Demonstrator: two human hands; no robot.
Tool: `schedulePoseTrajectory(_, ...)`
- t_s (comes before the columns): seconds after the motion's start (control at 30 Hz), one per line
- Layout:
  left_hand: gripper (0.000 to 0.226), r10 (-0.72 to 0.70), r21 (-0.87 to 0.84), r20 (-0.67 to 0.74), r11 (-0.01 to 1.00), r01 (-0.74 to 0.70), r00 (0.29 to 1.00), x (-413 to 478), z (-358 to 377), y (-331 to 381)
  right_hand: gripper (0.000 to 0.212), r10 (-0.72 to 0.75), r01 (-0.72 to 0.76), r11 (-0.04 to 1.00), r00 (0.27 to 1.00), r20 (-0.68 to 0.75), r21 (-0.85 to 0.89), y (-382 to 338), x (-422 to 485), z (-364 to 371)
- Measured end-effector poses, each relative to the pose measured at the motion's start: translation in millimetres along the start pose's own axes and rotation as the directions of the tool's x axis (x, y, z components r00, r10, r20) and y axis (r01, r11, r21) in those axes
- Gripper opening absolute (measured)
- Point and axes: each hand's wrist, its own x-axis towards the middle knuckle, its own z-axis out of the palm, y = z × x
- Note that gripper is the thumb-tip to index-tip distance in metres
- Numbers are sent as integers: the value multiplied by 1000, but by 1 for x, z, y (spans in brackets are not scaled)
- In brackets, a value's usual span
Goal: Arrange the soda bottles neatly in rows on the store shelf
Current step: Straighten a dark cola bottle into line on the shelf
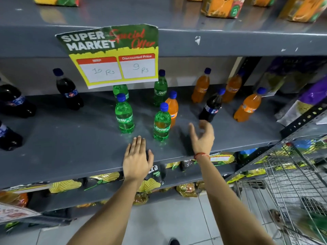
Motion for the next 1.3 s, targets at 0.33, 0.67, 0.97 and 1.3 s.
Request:
schedulePoseTrajectory(0.33, 54, 6, -15, -29, 1000, -7, 1000, 1, -2, 3, 66, 252, -252, 968, 968, 14, -19, 15, 94, -2)
schedulePoseTrajectory(0.67, 50, 5, -33, -11, 999, -5, 1000, -1, 1, 4, 40, 145, -146, 987, 989, 10, 65, 1, 18, -12)
schedulePoseTrajectory(0.97, 42, -25, -120, -18, 992, 23, 1000, -8, -10, -14, 41, -119, 94, 990, 953, 280, 103, -49, -91, 22)
schedulePoseTrajectory(1.3, 41, -240, -52, -128, 970, 235, 962, -40, -69, -157, 45, -218, 183, 976, 833, 508, 119, -136, -136, 142)
